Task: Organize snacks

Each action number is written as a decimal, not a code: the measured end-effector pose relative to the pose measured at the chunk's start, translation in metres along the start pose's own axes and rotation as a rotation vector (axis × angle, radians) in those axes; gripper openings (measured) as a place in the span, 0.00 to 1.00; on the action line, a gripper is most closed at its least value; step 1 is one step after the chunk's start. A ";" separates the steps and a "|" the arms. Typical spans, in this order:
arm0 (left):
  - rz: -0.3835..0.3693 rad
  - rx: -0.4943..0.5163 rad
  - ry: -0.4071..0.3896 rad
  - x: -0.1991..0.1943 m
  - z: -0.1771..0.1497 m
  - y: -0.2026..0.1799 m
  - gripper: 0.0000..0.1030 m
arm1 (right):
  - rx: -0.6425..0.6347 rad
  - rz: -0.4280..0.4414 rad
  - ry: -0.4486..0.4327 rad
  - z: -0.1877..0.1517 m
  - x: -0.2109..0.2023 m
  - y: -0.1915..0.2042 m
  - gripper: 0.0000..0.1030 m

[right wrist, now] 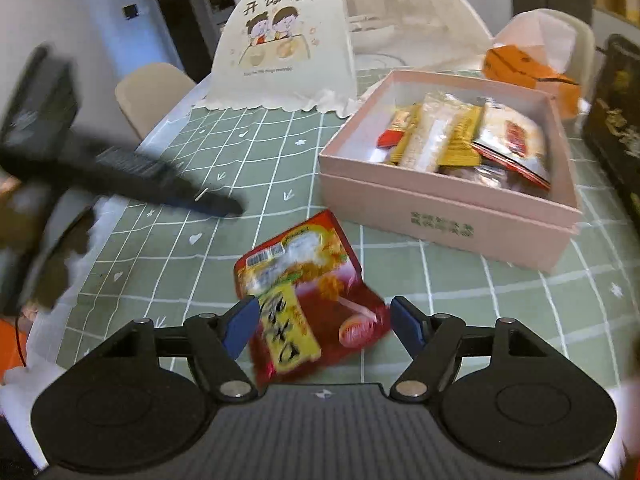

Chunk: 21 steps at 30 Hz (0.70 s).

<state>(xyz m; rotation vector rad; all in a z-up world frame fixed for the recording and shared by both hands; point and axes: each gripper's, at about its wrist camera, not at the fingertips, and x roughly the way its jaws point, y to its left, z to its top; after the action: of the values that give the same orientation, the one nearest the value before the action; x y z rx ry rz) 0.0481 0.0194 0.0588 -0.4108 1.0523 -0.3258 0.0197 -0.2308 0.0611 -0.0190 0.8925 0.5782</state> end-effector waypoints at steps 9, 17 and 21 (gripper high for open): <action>0.005 -0.095 0.034 -0.005 -0.028 0.024 0.35 | -0.135 0.068 0.134 0.017 0.053 0.021 0.83; -0.019 -0.116 0.029 0.004 -0.026 0.027 0.35 | -0.331 0.012 0.126 -0.010 0.057 0.064 0.99; -0.037 -0.136 0.017 -0.001 -0.023 0.028 0.35 | -0.282 -0.010 0.089 -0.013 0.051 0.059 0.89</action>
<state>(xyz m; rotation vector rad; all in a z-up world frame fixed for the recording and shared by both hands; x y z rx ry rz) 0.0291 0.0408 0.0363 -0.5511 1.0876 -0.2914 0.0064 -0.1601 0.0284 -0.3064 0.8900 0.6942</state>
